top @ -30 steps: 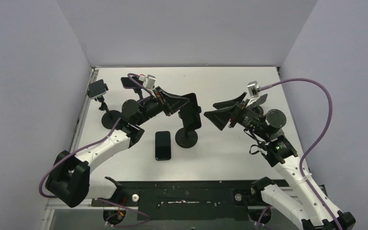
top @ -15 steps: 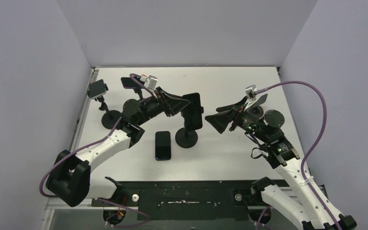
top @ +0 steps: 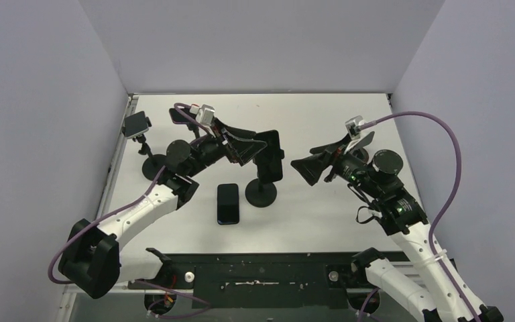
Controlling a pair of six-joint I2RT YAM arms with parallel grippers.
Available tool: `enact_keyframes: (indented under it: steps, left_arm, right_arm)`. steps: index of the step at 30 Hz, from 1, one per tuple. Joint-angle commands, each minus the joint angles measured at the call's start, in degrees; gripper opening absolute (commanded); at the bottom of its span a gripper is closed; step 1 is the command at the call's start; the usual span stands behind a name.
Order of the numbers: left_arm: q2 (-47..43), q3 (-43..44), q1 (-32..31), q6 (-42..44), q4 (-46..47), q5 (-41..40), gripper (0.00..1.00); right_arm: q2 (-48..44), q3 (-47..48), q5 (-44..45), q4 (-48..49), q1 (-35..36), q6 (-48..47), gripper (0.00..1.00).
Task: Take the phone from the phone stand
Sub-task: Adjust the phone at the phone stand, then remove the phone from the phone stand.
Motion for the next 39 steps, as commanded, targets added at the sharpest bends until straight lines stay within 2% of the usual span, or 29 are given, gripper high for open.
enact_keyframes:
  steps: [1, 7, 12, 15, 18, 22, 25, 27, 28, 30, 32, 34, 37, 39]
  left_arm:
    - [-3.9, 2.2, 0.6, -0.2, -1.1, -2.3, 0.95]
    - [-8.8, 0.9, 4.9, -4.8, -4.9, -5.6, 0.97]
    - [-11.9, 1.7, 7.3, -6.9, -12.0, -4.8, 0.97]
    - [-13.3, 3.0, 7.3, -8.8, -18.0, -6.2, 0.98]
    - [-15.7, 0.6, 7.4, -12.6, -17.4, -7.9, 0.97]
    - [-17.0, -2.1, 8.1, -16.4, -16.2, -8.6, 0.98]
    - [-16.5, -3.3, 9.7, -14.3, -10.8, -2.0, 0.97]
    - [-16.9, -5.0, 9.9, -15.3, -7.0, -0.4, 0.97]
    - [-16.9, -7.1, 9.9, -17.6, -2.7, 0.1, 0.97]
    - [-15.6, -11.9, 9.9, -24.4, 14.6, 0.9, 0.98]
    - [-14.0, -13.4, 9.9, -28.9, 19.4, 1.1, 0.98]
    - [-13.8, -10.6, 9.9, -26.2, 13.9, 4.1, 0.97]
    - [-15.2, -2.5, 9.4, -16.5, -5.7, 5.3, 0.98]
    - [-15.9, 0.8, 9.0, -11.2, -16.4, 3.1, 0.97]
  right_arm:
    - [0.1, 5.0, 3.9, -3.2, -0.2, -4.0, 0.96]
    - [0.6, 7.6, 14.8, -8.2, -0.2, -2.3, 0.99]
    - [1.5, 8.9, 28.8, -13.8, -0.2, 6.7, 1.0]
    - [1.0, 9.4, 33.8, -15.7, -0.2, 10.2, 1.0]
    - [0.6, 10.1, 33.3, -16.4, -0.2, 8.7, 1.0]
    - [0.6, 10.1, 25.8, -14.5, -0.2, 1.5, 1.0]
    - [0.4, 10.1, 22.4, -12.8, -0.2, -0.5, 1.0]
    - [-1.0, 8.9, 21.4, -10.4, -0.2, -0.8, 1.0]
    - [-1.9, 8.3, 21.3, -9.1, -0.2, -0.7, 1.0]
    - [-3.3, 7.3, 21.4, -7.1, -0.2, 0.1, 1.0]
    - [-3.3, 7.2, 22.3, -6.4, -0.2, 1.5, 1.0]
    - [-2.2, 8.1, 23.4, -7.5, -0.2, 2.4, 1.0]
    - [-0.1, 9.9, 21.9, -9.6, -0.2, 0.3, 1.0]
    - [0.3, 10.3, 19.7, -9.8, -0.1, -1.4, 1.0]
